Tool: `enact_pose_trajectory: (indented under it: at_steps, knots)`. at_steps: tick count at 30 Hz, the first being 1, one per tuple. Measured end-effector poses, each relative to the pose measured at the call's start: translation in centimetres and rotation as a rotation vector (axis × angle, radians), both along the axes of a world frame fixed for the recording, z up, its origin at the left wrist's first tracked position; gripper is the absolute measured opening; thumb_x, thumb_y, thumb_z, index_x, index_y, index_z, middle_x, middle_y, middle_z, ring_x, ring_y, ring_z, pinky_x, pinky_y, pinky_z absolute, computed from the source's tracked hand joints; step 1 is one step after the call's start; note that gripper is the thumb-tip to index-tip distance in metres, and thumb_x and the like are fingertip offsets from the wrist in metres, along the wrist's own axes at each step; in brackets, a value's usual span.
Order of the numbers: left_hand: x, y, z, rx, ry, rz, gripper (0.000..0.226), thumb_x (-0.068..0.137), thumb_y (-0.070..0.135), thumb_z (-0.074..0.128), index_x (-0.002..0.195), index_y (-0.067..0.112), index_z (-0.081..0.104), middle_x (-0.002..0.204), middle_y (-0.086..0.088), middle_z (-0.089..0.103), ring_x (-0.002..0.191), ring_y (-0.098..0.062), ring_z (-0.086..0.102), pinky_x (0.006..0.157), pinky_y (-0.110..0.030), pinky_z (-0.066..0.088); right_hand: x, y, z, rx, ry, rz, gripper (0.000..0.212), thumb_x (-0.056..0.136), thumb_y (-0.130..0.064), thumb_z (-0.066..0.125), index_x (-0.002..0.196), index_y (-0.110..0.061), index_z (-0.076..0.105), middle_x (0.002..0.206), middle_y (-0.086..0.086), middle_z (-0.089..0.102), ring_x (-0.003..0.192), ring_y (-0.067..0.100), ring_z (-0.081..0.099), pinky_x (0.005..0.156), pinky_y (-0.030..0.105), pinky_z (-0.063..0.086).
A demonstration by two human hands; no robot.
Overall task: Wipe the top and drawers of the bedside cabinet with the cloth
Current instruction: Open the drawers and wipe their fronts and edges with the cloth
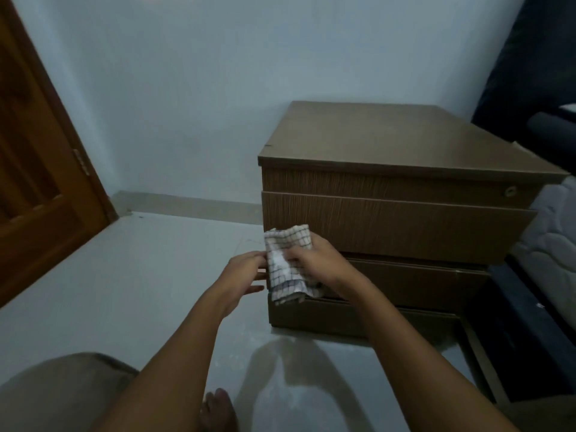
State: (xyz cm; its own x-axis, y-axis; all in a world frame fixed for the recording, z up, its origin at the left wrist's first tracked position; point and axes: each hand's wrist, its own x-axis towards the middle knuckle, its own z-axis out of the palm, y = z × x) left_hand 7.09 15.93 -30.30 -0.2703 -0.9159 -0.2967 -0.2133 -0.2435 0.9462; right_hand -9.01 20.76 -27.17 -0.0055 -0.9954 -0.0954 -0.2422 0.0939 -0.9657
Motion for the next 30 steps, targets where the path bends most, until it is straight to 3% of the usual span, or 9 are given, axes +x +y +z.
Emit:
enact_pose_trajectory:
  at_steps: [3, 6, 12, 15, 21, 25, 28, 30]
  knots:
    - [-0.1, 1.1, 2.4, 0.04, 0.131, -0.122, 0.032, 0.097, 0.022, 0.042, 0.113, 0.017, 0.069, 0.111, -0.009, 0.072, 0.103, -0.028, 0.067, 0.089, -0.042, 0.055, -1.2, 1.5, 1.7, 0.019, -0.101, -0.012, 0.042, 0.088, -0.02, 0.055, 0.13, -0.019, 0.049, 0.116, 0.009, 0.065, 0.099, 0.027, 0.069, 0.087, 0.046, 0.056]
    - [-0.3, 2.0, 4.9, 0.048, 0.233, -0.203, 0.032, 0.096, 0.026, 0.044, 0.116, 0.013, 0.066, 0.112, -0.012, 0.072, 0.104, -0.029, 0.066, 0.09, -0.044, 0.052, -2.1, 2.6, 4.0, 0.0, -0.18, -0.009, 0.034, 0.091, -0.014, 0.052, 0.125, -0.017, 0.051, 0.115, 0.013, 0.065, 0.098, 0.03, 0.069, 0.084, 0.043, 0.058]
    - [-1.2, 2.1, 11.6, -0.123, 0.224, -0.203, 0.029, 0.093, 0.03, 0.059, 0.116, 0.013, 0.067, 0.107, -0.007, 0.074, 0.1, -0.024, 0.07, 0.081, -0.035, 0.057, -3.5, 3.6, 10.5, -0.121, -0.182, -0.072, 0.027, 0.092, -0.015, 0.06, 0.119, -0.015, 0.061, 0.107, 0.009, 0.072, 0.091, 0.022, 0.073, 0.08, 0.039, 0.059]
    - [-1.8, 0.8, 14.9, -0.218, 0.193, -0.13, 0.027, 0.092, 0.029, 0.061, 0.112, 0.012, 0.069, 0.102, -0.009, 0.075, 0.094, -0.025, 0.07, 0.082, -0.036, 0.056, -4.2, 3.1, 13.3, -0.188, -0.147, -0.124, 0.033, 0.088, -0.017, 0.067, 0.12, -0.013, 0.061, 0.108, 0.008, 0.072, 0.091, 0.02, 0.073, 0.083, 0.041, 0.059]
    - [-2.9, -3.0, 19.5, -0.379, 0.008, 0.017, 0.025, 0.09, 0.03, 0.065, 0.106, 0.012, 0.071, 0.098, -0.013, 0.075, 0.081, -0.02, 0.068, 0.071, -0.032, 0.057, -4.7, -0.8, 17.2, -0.251, -0.114, -0.244, 0.041, 0.085, -0.013, 0.072, 0.121, -0.016, 0.054, 0.095, 0.005, 0.07, 0.077, 0.016, 0.074, 0.067, 0.03, 0.061]
    - [-4.3, -5.9, 20.7, -0.44, -0.101, 0.041, 0.026, 0.092, 0.027, 0.064, 0.11, 0.008, 0.07, 0.097, -0.005, 0.074, 0.08, -0.013, 0.068, 0.06, -0.022, 0.051, -5.4, -4.4, 17.6, -0.254, -0.078, -0.291, 0.047, 0.085, -0.012, 0.072, 0.126, -0.015, 0.05, 0.1, 0.011, 0.071, 0.078, 0.019, 0.074, 0.068, 0.035, 0.062]
    - [-5.5, -8.0, 21.1, -0.48, -0.176, 0.047, 0.026, 0.092, 0.026, 0.062, 0.109, 0.008, 0.071, 0.101, -0.004, 0.073, 0.082, -0.009, 0.066, 0.062, -0.019, 0.048, -6.1, -6.8, 17.2, -0.255, -0.082, -0.349, 0.051, 0.084, -0.012, 0.073, 0.128, -0.015, 0.049, 0.095, 0.013, 0.072, 0.076, 0.021, 0.074, 0.069, 0.04, 0.062]
    - [-6.1, -9.0, 21.1, -0.531, -0.268, 0.063, 0.024, 0.091, 0.027, 0.062, 0.105, 0.009, 0.072, 0.096, -0.004, 0.072, 0.085, -0.013, 0.067, 0.067, -0.024, 0.053, -6.4, -8.0, 16.8, -0.244, -0.07, -0.371, 0.052, 0.084, -0.013, 0.073, 0.129, -0.017, 0.048, 0.093, 0.011, 0.072, 0.074, 0.02, 0.074, 0.069, 0.041, 0.062]
